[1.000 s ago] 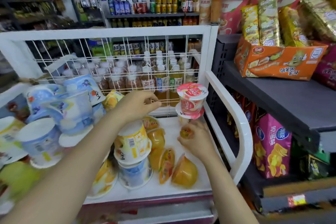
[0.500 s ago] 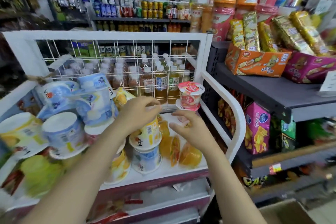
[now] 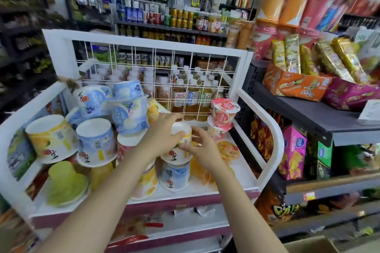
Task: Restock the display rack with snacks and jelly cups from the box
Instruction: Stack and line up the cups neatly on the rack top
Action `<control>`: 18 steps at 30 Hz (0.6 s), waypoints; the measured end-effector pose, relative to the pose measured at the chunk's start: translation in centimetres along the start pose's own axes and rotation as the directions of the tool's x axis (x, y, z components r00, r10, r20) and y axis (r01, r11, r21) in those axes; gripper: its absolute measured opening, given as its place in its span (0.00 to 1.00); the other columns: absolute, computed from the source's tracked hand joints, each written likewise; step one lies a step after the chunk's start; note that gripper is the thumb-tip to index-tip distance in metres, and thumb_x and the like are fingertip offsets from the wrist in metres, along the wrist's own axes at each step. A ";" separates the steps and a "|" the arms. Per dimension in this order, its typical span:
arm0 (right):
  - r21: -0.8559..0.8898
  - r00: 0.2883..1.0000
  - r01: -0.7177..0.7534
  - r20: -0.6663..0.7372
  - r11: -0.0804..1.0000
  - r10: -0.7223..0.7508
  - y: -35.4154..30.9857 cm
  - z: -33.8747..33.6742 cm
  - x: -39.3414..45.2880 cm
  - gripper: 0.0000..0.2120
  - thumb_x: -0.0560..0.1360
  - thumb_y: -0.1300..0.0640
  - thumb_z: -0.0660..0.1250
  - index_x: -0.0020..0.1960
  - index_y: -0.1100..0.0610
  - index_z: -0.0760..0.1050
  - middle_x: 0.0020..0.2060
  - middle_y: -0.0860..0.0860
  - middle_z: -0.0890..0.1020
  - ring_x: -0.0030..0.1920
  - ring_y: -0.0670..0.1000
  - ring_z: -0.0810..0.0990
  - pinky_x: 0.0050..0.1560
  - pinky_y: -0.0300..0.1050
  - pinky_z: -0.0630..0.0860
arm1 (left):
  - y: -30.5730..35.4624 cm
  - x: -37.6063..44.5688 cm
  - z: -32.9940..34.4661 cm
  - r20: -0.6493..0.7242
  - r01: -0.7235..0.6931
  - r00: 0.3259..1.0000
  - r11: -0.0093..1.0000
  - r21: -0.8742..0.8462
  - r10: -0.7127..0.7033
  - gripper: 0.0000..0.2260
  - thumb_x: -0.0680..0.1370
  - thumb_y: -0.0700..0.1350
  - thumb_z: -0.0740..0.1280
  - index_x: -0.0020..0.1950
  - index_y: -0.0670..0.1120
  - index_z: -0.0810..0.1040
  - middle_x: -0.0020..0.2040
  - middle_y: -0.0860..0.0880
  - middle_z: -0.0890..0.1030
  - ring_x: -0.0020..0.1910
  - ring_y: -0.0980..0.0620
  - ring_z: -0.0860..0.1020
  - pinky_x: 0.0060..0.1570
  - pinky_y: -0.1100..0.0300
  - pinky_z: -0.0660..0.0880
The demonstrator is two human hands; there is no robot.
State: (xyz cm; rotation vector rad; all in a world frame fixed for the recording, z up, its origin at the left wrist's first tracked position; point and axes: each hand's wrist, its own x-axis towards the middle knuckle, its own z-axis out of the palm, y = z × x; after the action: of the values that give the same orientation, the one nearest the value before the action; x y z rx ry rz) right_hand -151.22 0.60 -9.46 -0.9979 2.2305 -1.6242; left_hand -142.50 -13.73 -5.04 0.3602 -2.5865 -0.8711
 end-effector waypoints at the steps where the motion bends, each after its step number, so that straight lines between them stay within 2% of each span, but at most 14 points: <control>1: 0.011 1.000 0.001 0.001 1.000 -0.001 0.0 -0.2 0.0 0.28 0.69 0.55 0.79 0.66 0.50 0.73 0.55 0.40 0.79 0.57 0.46 0.79 0.55 0.44 0.80 | 0.1 0.0 -0.1 -0.005 0.007 1.000 1.000 -0.024 -0.007 0.25 0.78 0.49 0.69 0.74 0.54 0.68 0.73 0.50 0.69 0.71 0.50 0.68 0.67 0.54 0.66; 3: 0.055 1.000 0.012 0.006 0.998 -0.013 0.1 -0.8 0.1 0.27 0.70 0.56 0.79 0.65 0.49 0.73 0.54 0.39 0.80 0.56 0.43 0.80 0.51 0.38 0.79 | 0.3 0.1 -0.3 -0.033 0.002 0.999 0.994 -0.106 -0.006 0.26 0.76 0.48 0.72 0.73 0.55 0.69 0.71 0.51 0.71 0.68 0.51 0.71 0.66 0.53 0.70; 5: 0.134 1.000 0.022 0.008 0.991 -0.023 0.1 -1.6 0.4 0.26 0.71 0.56 0.78 0.66 0.50 0.74 0.55 0.41 0.81 0.56 0.42 0.80 0.51 0.36 0.78 | 0.6 0.1 -0.5 -0.059 0.000 0.998 0.971 -0.237 -0.014 0.27 0.75 0.47 0.74 0.72 0.57 0.70 0.69 0.55 0.71 0.65 0.55 0.72 0.59 0.60 0.73; 7: 0.243 1.000 -0.010 0.018 0.970 0.005 0.1 -2.6 0.8 0.27 0.72 0.54 0.77 0.68 0.50 0.73 0.58 0.45 0.81 0.58 0.46 0.81 0.53 0.42 0.80 | 0.9 0.2 -0.4 -0.052 -0.002 0.998 0.925 -0.379 -0.019 0.27 0.74 0.46 0.75 0.71 0.59 0.71 0.68 0.57 0.72 0.64 0.60 0.71 0.49 0.70 0.74; 8: 0.291 0.999 -0.029 0.022 0.956 0.023 0.2 -3.2 0.9 0.27 0.72 0.52 0.76 0.69 0.50 0.73 0.59 0.47 0.82 0.58 0.48 0.81 0.54 0.47 0.81 | 1.2 0.3 -0.2 -0.053 -0.014 0.999 0.904 -0.428 -0.009 0.28 0.74 0.45 0.75 0.70 0.61 0.71 0.68 0.59 0.72 0.64 0.61 0.72 0.48 0.71 0.74; 12: 0.400 0.996 -0.084 0.039 0.913 0.075 0.7 -5.7 1.5 0.24 0.72 0.45 0.72 0.67 0.47 0.75 0.57 0.49 0.83 0.58 0.53 0.82 0.58 0.57 0.79 | 2.4 1.0 0.8 -0.002 -0.038 0.999 0.847 -0.531 0.044 0.29 0.71 0.48 0.78 0.64 0.71 0.72 0.69 0.67 0.71 0.67 0.63 0.70 0.59 0.59 0.76; 14: 0.496 0.991 -0.134 0.044 0.858 0.129 1.1 -6.7 2.1 0.22 0.73 0.43 0.71 0.65 0.49 0.76 0.58 0.52 0.83 0.59 0.57 0.81 0.60 0.62 0.78 | 2.8 1.1 1.7 0.032 -0.050 0.996 0.817 -0.574 0.084 0.30 0.66 0.52 0.79 0.65 0.69 0.74 0.71 0.68 0.68 0.69 0.63 0.69 0.60 0.59 0.75; 16: 0.607 0.981 -0.179 0.051 0.775 0.187 1.6 -7.4 2.9 0.28 0.73 0.41 0.72 0.68 0.52 0.74 0.62 0.58 0.80 0.61 0.62 0.80 0.62 0.68 0.74 | 2.9 1.1 2.7 0.040 -0.081 0.990 0.793 -0.604 0.132 0.31 0.66 0.52 0.79 0.67 0.66 0.74 0.73 0.68 0.65 0.71 0.64 0.68 0.61 0.61 0.74; 18: 0.646 0.975 -0.194 0.044 0.738 0.218 2.0 -7.9 3.3 0.31 0.72 0.40 0.73 0.69 0.54 0.71 0.63 0.61 0.79 0.61 0.64 0.80 0.62 0.70 0.73 | 2.9 1.3 3.7 0.040 -0.109 0.986 0.810 -0.576 0.161 0.31 0.67 0.52 0.79 0.68 0.65 0.74 0.75 0.68 0.63 0.73 0.63 0.65 0.63 0.60 0.73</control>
State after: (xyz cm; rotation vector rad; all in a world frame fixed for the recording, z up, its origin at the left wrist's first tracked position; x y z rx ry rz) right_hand -158.63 4.86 -7.62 -0.5052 1.5011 -2.0793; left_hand -145.62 -10.02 -5.64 -0.0409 -2.2334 -1.5709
